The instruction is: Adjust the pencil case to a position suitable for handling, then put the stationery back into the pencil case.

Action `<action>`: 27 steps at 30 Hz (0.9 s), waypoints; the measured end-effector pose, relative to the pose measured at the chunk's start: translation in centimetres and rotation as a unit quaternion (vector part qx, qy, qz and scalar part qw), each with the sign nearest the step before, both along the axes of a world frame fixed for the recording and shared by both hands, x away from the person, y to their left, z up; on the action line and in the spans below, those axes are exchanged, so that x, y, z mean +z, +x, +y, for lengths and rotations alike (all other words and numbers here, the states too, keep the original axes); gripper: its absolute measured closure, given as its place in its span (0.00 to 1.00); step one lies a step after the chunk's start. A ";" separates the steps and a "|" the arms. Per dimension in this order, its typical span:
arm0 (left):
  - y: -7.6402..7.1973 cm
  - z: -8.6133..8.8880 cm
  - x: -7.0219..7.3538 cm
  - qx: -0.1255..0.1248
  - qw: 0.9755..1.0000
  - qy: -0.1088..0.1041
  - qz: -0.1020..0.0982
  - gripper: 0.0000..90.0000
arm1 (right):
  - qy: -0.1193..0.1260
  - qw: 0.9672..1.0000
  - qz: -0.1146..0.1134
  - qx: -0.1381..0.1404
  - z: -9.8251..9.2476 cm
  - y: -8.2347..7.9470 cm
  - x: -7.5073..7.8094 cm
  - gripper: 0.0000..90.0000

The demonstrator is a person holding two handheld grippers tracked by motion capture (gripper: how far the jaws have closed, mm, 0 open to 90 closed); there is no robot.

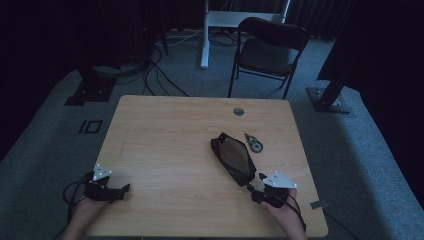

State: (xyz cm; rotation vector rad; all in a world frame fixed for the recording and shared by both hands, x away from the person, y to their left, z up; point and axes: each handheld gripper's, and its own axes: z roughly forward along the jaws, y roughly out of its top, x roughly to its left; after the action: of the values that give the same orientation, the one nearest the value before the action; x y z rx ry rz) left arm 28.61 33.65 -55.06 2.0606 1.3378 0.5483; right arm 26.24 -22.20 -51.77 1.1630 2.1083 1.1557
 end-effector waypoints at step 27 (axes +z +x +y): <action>0.0 0.0 0.0 0.001 1.000 0.000 0.000 0.00 | 0.019 0.998 0.002 -0.063 -5.1 3.5 -0.6 0.18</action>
State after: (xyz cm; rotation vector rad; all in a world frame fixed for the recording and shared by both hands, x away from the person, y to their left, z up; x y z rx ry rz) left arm 28.59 33.63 -55.06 2.0598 1.3401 0.5488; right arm 29.74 -27.27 -52.40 1.2975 1.9928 1.1399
